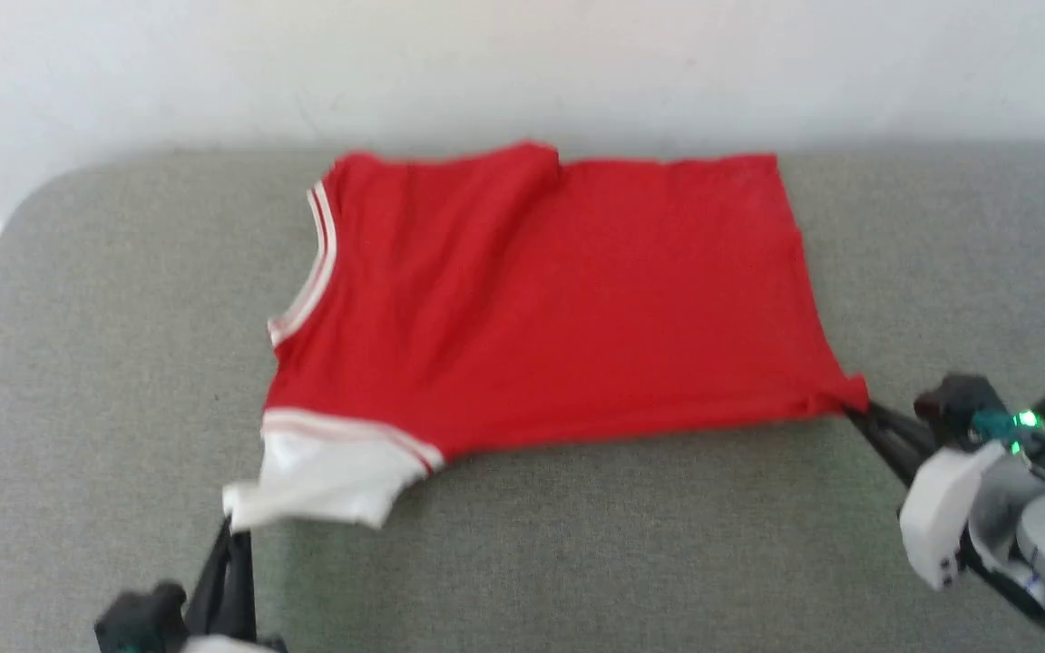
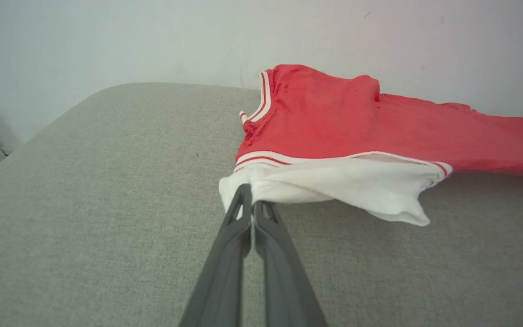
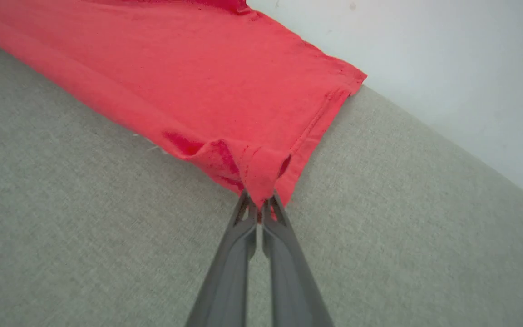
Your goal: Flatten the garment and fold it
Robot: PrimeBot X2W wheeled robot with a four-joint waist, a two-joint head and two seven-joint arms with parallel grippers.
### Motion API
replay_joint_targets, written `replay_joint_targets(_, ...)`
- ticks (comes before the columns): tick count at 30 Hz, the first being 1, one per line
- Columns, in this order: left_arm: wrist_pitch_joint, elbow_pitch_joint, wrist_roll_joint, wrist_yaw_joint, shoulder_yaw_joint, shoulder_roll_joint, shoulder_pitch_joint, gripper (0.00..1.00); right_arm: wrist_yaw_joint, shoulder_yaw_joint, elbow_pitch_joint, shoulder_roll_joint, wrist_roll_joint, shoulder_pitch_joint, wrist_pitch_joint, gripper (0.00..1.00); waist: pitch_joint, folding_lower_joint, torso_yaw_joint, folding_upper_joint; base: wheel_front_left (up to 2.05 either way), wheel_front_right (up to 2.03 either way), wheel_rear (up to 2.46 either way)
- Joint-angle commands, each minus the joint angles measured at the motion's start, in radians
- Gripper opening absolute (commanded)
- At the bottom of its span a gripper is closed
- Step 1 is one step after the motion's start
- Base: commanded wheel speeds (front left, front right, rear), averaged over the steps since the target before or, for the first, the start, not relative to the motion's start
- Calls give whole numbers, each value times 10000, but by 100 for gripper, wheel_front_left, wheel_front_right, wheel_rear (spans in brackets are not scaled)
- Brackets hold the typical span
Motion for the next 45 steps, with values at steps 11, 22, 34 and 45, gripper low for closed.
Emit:
replay_joint_targets(11,552,-378,-402,46,-174,-92,2624,0,-11,-886,-1403,-511,437,3408,671,0,-1729,3,108,0,0,0,0)
replay_joint_targets(22,1611,-394,-776,-466,-786,47,4088,0,-11,-2647,-3131,-435,95,6224,1597,0,-1973,3,88,0,0,0,0)
replay_joint_targets(34,1886,-1132,-577,-501,-870,456,3480,0,-11,-4115,-4273,80,-651,6880,2224,0,-1977,3,165,0,0,0,0)
replay_joint_targets(45,1824,-1115,116,-898,-1121,1111,754,0,-11,-4872,-4615,514,-1038,5973,2525,0,-1644,3,-81,0,0,0,0)
